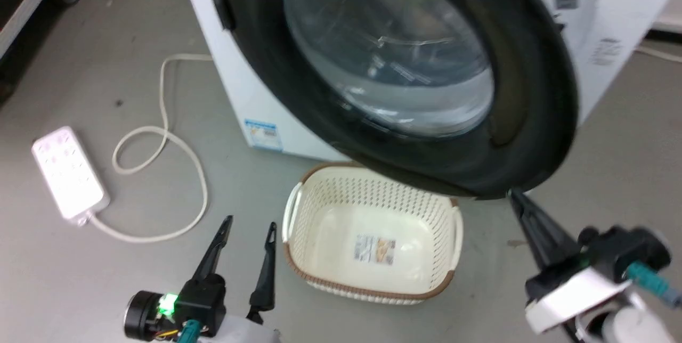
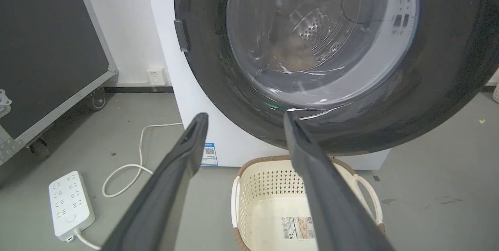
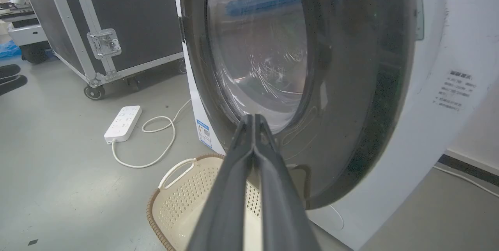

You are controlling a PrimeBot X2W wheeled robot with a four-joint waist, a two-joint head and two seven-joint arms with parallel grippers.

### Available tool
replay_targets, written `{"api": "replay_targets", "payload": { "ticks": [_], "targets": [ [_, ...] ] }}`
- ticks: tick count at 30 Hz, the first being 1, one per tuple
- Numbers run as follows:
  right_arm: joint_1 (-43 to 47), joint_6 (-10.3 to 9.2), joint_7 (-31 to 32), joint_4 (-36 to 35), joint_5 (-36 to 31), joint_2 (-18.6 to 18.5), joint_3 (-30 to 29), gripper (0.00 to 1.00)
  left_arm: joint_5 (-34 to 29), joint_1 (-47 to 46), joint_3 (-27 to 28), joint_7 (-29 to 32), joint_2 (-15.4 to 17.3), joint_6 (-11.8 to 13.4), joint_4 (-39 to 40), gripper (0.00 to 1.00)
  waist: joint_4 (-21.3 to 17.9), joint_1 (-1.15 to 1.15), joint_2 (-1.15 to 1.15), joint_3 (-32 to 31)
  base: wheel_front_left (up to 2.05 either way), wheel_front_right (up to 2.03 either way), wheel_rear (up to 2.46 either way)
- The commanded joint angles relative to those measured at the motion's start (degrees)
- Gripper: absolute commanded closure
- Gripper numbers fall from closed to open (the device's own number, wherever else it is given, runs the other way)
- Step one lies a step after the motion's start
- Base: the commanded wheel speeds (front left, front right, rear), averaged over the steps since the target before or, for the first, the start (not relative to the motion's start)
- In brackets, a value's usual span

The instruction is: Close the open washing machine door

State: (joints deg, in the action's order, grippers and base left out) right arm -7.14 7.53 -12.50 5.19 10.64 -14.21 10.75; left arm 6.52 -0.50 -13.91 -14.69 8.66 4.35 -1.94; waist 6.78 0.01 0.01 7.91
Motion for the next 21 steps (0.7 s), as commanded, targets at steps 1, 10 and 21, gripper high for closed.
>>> {"api": "replay_targets", "payload": {
  "ticks": [1,10,21],
  "targets": [
    [-2.27,-0.04,0.77,-0.31,1.41,-2.03,0.88,1.00,-0.59,-1.11,0.04,-0.30,-0.60,-0.29,0.09,0.00,2.41,-0.01,-0.01,3.15,0.00,0.00,0.00],
    [-15.36,-0.04,4.11,3.09,11.50,-14.25,3.02,1.00,-2.22,-4.56,-0.37,-0.30,-3.49,-0.76,0.67,0.00,6.27,-0.01,-0.01,10.60,0.00,0.00,0.00],
    [-28.53,-0.04,6.89,12.03,20.37,-21.70,-0.79,1.00,-2.60,-7.18,-0.68,-0.30,-5.11,-0.34,1.83,0.00,9.28,-0.01,-0.01,14.25,0.00,0.00,0.00]
  ]
}}
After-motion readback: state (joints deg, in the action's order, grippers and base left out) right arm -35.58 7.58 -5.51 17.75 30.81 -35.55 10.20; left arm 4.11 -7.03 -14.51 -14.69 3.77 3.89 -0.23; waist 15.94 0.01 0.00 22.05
